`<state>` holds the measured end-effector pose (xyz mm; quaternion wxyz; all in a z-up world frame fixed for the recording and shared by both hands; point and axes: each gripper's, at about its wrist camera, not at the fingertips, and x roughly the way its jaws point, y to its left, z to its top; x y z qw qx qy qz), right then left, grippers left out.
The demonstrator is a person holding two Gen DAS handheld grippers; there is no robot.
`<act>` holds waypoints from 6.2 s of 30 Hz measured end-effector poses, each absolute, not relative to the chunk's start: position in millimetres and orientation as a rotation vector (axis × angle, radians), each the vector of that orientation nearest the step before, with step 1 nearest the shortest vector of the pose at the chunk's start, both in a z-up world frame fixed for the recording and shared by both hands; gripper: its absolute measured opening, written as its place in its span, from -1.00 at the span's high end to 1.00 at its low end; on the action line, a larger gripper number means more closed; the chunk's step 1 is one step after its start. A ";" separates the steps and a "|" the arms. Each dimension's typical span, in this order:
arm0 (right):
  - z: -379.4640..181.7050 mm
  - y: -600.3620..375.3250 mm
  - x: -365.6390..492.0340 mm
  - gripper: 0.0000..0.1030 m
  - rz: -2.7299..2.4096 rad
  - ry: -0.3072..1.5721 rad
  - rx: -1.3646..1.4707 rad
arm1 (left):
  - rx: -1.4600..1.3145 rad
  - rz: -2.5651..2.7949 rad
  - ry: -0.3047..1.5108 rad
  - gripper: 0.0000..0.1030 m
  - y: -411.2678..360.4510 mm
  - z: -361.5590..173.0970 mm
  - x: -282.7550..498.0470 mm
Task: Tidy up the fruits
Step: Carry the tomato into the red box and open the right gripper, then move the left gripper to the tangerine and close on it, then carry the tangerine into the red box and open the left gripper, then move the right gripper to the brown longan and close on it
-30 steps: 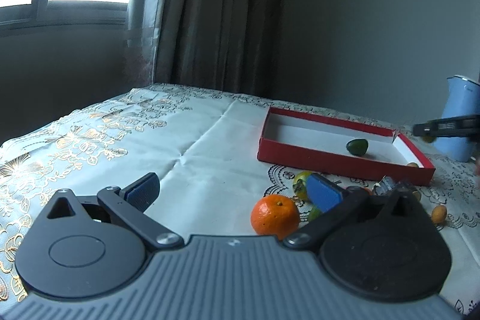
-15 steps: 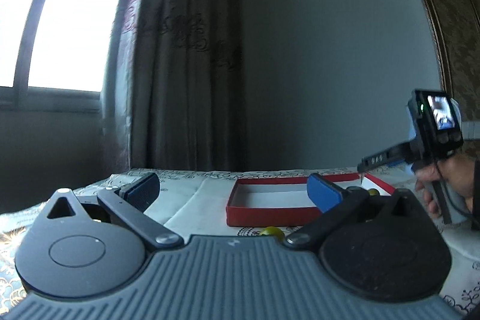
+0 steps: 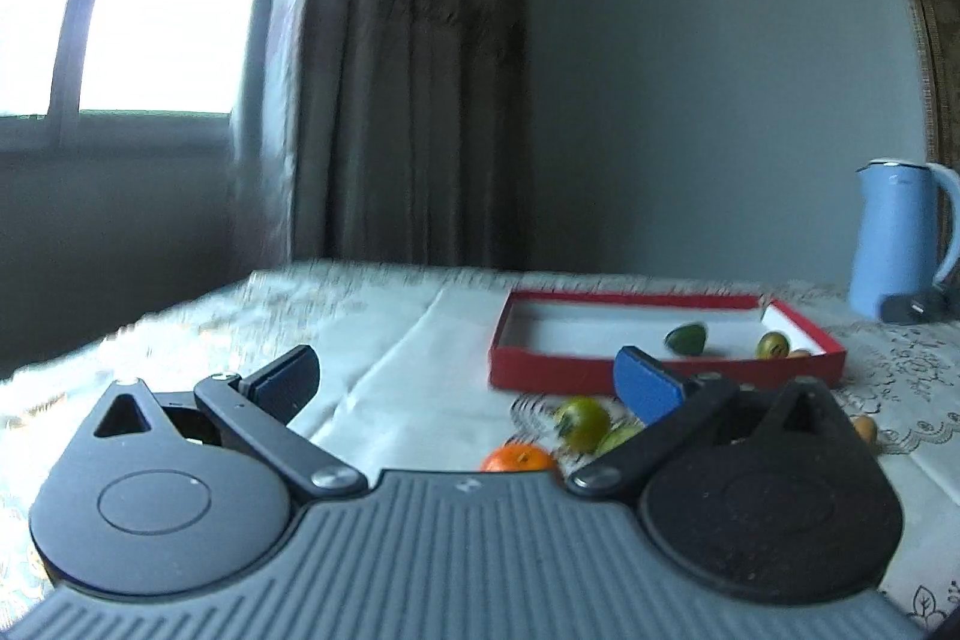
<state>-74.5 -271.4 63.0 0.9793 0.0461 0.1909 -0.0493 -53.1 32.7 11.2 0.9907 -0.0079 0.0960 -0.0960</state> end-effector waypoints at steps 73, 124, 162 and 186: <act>54.7 -278.7 -81.0 -0.57 -0.072 0.388 0.134 | 0.098 -0.261 0.657 -0.05 5.1 -10.6 16.4; 57.2 -291.0 -78.1 -0.57 -0.058 0.391 0.220 | 0.161 -0.131 0.577 0.23 -103.8 31.3 144.7; 56.6 -296.6 -80.0 -0.57 -0.103 0.377 0.192 | 0.132 -0.124 0.489 -0.96 -63.7 44.1 80.6; 40.2 -238.0 -79.3 -0.45 0.015 0.582 -0.048 | -0.142 -0.025 0.489 -1.00 51.6 5.7 10.6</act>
